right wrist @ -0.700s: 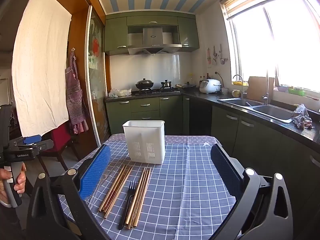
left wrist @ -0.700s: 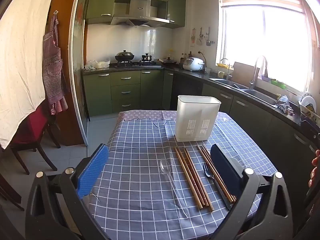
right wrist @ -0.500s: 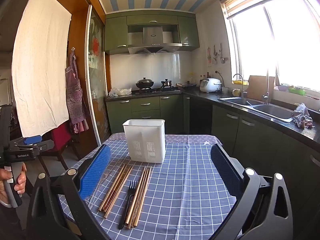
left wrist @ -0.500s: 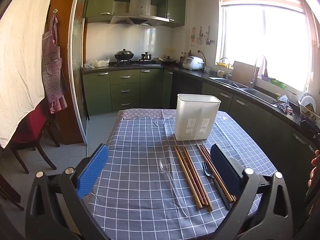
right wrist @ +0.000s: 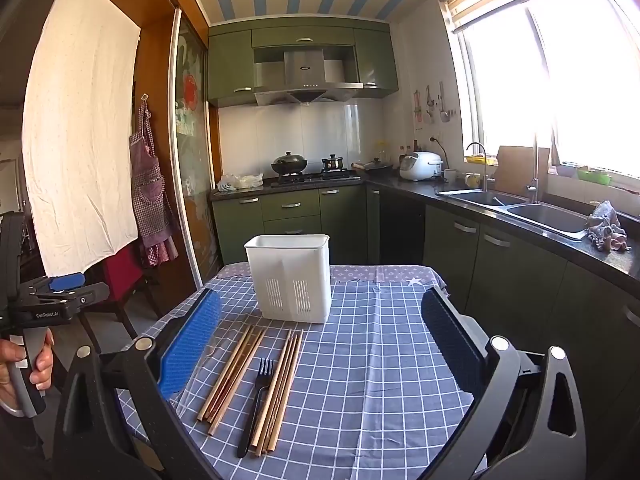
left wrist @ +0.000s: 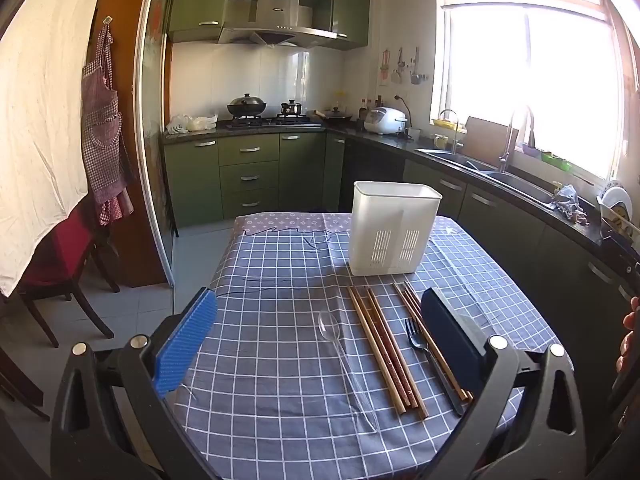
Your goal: Organize utensils
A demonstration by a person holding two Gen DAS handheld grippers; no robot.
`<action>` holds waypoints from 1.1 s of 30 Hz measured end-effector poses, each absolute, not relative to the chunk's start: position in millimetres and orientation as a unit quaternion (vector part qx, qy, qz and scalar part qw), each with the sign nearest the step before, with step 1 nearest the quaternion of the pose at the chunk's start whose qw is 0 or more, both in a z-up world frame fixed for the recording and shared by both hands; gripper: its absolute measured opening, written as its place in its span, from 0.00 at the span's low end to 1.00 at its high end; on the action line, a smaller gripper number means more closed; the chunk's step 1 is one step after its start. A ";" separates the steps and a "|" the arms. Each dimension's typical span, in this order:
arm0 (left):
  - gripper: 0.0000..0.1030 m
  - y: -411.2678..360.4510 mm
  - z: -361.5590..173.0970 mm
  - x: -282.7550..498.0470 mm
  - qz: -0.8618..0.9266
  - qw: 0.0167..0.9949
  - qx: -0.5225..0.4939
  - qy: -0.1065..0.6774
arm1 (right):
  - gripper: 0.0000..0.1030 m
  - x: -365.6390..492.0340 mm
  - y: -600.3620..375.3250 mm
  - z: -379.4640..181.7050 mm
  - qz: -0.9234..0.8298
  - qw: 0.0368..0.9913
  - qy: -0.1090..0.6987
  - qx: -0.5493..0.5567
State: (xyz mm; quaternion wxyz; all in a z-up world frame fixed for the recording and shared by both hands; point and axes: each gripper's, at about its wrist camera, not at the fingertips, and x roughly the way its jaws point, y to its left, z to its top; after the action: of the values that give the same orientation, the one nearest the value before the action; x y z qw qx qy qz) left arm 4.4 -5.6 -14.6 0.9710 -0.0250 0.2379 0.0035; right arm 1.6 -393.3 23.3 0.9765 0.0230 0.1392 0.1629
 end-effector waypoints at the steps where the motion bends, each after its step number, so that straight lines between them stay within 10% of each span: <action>1: 0.94 -5.8 -15.1 4.1 0.003 0.971 -0.025 0.238 | 0.96 1.2 -392.6 23.0 0.163 0.976 0.139 0.023; 33: 0.94 -5.2 -17.1 7.1 -0.001 0.970 -0.026 0.243 | 0.96 3.1 -388.3 23.6 0.164 0.975 0.151 0.019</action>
State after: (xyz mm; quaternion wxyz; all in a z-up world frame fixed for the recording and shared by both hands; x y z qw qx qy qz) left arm 7.1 -5.2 -17.1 0.9697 -0.0257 0.2427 -0.0014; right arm 3.1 -388.3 23.6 0.9745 0.0186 0.1515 0.1643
